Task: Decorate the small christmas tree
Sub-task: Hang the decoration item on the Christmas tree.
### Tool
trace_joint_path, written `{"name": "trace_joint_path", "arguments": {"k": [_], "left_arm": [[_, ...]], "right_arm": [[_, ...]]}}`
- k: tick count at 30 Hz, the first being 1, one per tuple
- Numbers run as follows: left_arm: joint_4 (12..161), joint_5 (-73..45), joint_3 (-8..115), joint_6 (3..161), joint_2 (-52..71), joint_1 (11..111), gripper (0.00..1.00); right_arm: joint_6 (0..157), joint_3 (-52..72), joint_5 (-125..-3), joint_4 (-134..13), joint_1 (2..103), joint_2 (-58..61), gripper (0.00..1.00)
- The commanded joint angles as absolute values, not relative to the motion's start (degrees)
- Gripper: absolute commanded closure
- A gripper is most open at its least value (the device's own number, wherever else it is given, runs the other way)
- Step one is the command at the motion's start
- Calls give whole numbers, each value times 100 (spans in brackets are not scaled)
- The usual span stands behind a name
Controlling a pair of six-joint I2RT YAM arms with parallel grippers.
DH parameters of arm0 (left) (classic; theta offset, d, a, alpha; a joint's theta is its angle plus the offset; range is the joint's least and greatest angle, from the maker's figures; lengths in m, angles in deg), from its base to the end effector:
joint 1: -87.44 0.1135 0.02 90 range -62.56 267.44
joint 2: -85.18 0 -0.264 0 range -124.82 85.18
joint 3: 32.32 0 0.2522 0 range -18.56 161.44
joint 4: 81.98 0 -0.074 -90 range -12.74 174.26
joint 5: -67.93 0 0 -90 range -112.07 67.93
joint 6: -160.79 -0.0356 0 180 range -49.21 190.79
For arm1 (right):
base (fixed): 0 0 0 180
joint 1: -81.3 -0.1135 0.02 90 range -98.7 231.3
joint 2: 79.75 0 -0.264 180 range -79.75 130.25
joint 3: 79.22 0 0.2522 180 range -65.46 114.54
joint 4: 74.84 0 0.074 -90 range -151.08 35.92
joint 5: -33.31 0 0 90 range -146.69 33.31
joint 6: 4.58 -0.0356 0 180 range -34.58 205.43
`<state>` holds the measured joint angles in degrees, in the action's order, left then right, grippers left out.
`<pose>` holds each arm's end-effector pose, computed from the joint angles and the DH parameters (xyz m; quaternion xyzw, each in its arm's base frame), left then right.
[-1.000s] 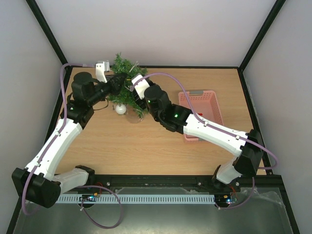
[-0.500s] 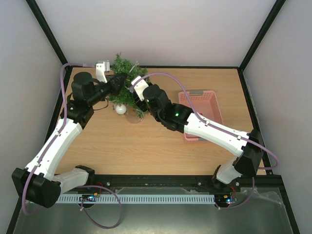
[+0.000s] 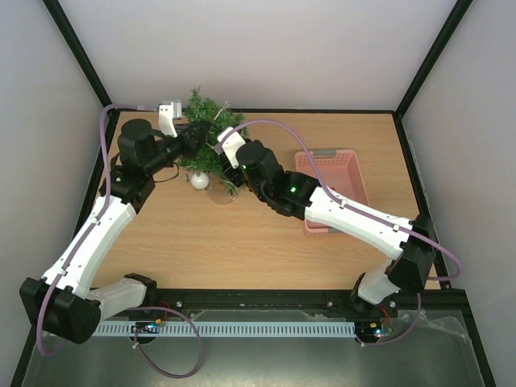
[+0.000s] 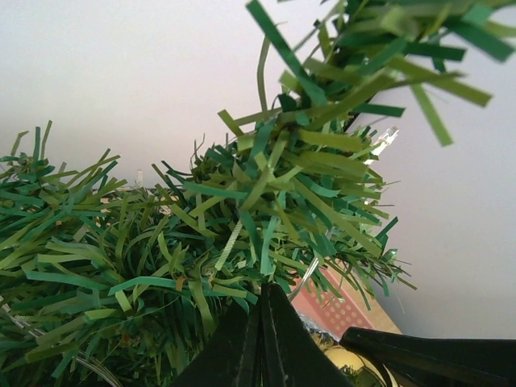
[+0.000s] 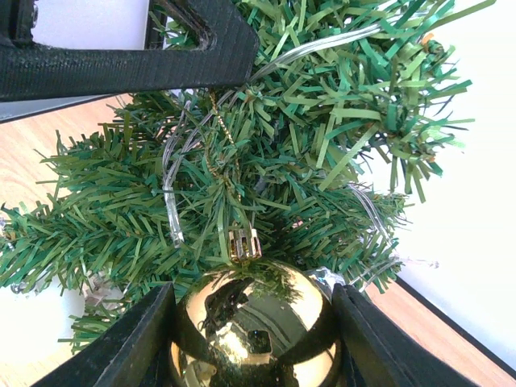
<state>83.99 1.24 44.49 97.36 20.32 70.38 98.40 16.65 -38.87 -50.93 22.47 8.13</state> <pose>0.2456 -0.0901 0.4008 0.0813 0.7142 -0.3876 0.5771 0.1976 0.3056 0.3828 -0.3869 0.6935 0.1179 0.5963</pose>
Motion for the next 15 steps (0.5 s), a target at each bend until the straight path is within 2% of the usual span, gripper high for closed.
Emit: {"name": "trace_joint_path", "arguments": {"k": [1,15], "left_arm": [[8572,200,4450,9667,2058,7060,98],[8569,194,4440,9653,2057,7063,97]], "right_arm": [[9748,1888,-3973,-4887,2276,542,62],[9512,1997,-4418,-4744,2263,468,62]]}}
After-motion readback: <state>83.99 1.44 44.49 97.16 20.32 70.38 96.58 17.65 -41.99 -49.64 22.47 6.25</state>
